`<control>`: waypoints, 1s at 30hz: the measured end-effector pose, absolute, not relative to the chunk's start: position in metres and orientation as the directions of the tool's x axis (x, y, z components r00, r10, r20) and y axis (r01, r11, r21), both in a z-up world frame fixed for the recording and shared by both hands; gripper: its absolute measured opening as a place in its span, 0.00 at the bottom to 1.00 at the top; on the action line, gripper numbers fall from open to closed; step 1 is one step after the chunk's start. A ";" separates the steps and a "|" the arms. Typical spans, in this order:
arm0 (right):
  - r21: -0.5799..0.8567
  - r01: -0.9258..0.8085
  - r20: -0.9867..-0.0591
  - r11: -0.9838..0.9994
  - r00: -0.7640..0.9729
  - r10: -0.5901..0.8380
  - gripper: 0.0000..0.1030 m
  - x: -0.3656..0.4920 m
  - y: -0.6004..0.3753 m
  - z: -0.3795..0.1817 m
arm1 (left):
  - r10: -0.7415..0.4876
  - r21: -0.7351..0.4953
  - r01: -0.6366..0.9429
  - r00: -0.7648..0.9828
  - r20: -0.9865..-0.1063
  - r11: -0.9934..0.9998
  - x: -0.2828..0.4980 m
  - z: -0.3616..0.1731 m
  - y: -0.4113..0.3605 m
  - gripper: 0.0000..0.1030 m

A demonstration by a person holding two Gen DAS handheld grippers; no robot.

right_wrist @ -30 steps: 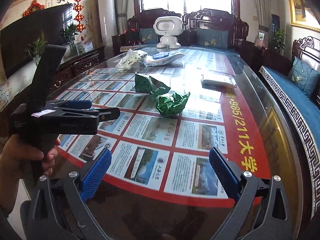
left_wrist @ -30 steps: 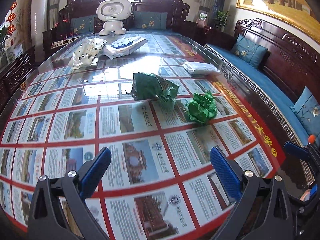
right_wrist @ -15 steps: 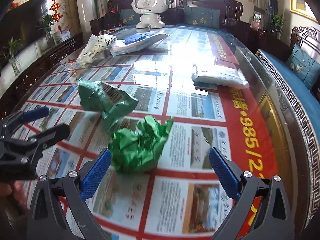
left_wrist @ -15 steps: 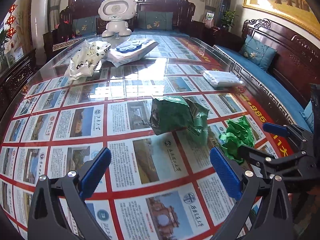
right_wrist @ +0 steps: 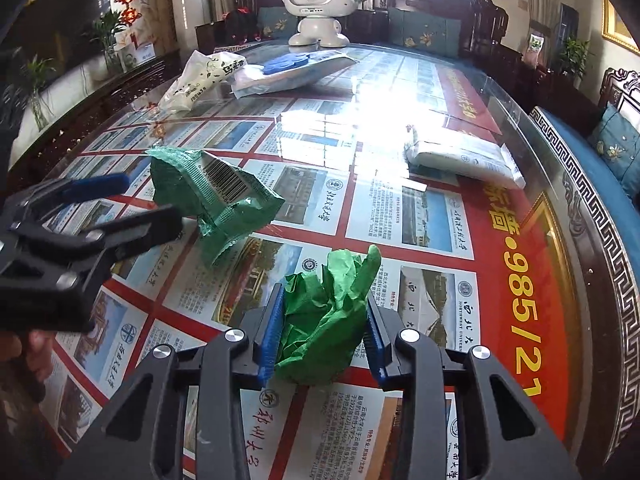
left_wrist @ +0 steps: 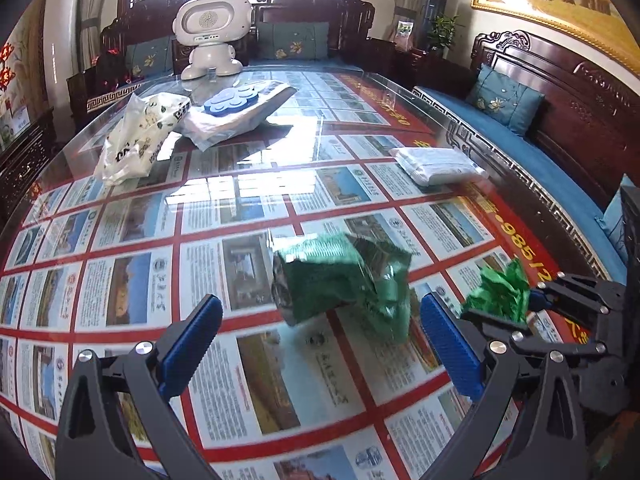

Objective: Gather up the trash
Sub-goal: 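Grasp the green packet with the left tool while the right tool grasps the green crumpled paper, then carry both green items down over the yellow bin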

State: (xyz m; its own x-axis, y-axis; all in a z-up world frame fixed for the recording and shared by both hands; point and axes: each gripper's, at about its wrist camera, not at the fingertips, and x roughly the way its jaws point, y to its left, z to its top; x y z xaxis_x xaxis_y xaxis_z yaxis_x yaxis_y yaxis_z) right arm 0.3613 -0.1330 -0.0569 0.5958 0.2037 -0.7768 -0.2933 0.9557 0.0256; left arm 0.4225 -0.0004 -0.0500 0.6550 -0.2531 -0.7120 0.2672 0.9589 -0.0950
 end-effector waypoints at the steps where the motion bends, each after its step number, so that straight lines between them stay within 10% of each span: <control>1: 0.031 -0.293 -0.778 0.955 0.593 0.207 0.35 0.362 -0.134 -0.057 | -0.254 -0.095 0.268 0.655 -0.712 0.959 0.428 -0.049 -0.001 0.96; 9: 0.041 -0.298 -0.778 0.954 0.589 0.218 0.37 0.365 -0.135 -0.059 | -0.308 -0.131 0.326 0.582 -0.753 0.936 0.462 -0.060 -0.011 0.93; 11: 0.056 -0.293 -0.781 0.954 0.583 0.225 0.38 0.367 -0.136 -0.060 | -0.317 -0.138 0.337 0.563 -0.764 0.931 0.463 -0.066 -0.014 0.64; 17: 0.039 -0.301 -0.779 0.953 0.588 0.218 0.39 0.367 -0.133 -0.061 | -0.352 -0.154 0.380 0.536 -0.767 0.912 0.453 -0.065 -0.021 0.35; 30: 0.050 -0.291 -0.766 0.955 0.603 0.224 0.32 0.347 -0.136 -0.056 | -0.391 -0.155 0.426 0.551 -0.737 0.891 0.406 -0.043 -0.020 0.22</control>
